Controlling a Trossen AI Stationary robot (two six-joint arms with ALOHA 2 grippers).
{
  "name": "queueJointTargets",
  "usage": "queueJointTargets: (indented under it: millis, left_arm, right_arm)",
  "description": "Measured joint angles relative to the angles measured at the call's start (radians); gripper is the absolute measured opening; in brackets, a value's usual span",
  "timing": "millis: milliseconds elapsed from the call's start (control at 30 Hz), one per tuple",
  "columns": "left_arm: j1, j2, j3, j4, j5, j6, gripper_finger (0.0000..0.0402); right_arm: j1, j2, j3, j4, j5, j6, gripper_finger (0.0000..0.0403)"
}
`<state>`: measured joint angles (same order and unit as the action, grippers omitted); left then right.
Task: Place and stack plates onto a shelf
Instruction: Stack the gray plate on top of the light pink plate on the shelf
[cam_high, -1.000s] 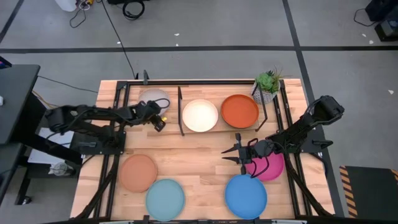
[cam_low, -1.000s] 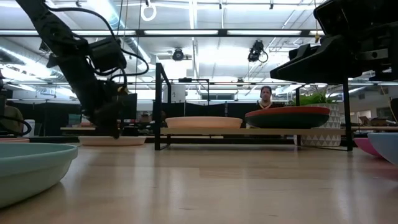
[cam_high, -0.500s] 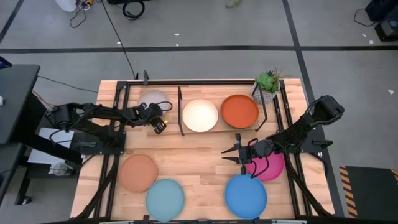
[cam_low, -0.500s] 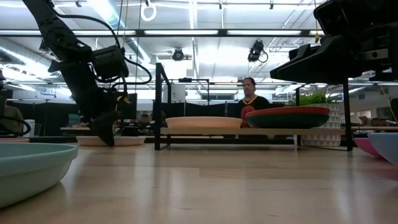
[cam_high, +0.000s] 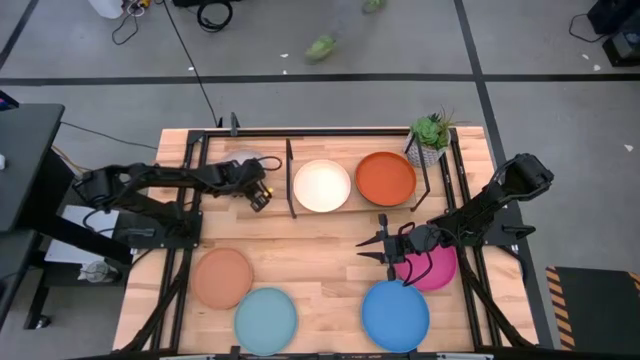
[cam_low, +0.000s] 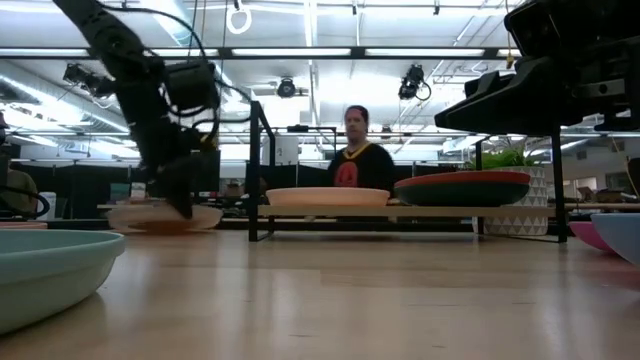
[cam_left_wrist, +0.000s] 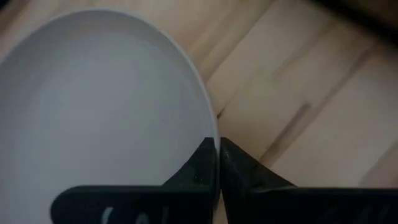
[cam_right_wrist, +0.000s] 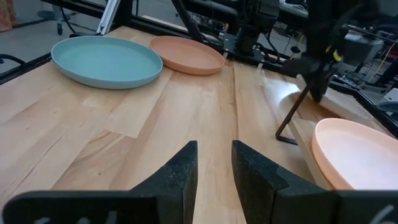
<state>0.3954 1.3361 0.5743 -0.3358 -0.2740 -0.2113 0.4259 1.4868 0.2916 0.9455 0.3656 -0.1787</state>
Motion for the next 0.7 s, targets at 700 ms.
queueJointTargets:
  millis: [700]
  left_arm:
    - [-0.030,-0.061,0.454,-0.269,-0.087,0.110,0.0013]
  right_arm:
    - [0.000,0.000,0.000,-0.005,0.000,0.012,0.0104]
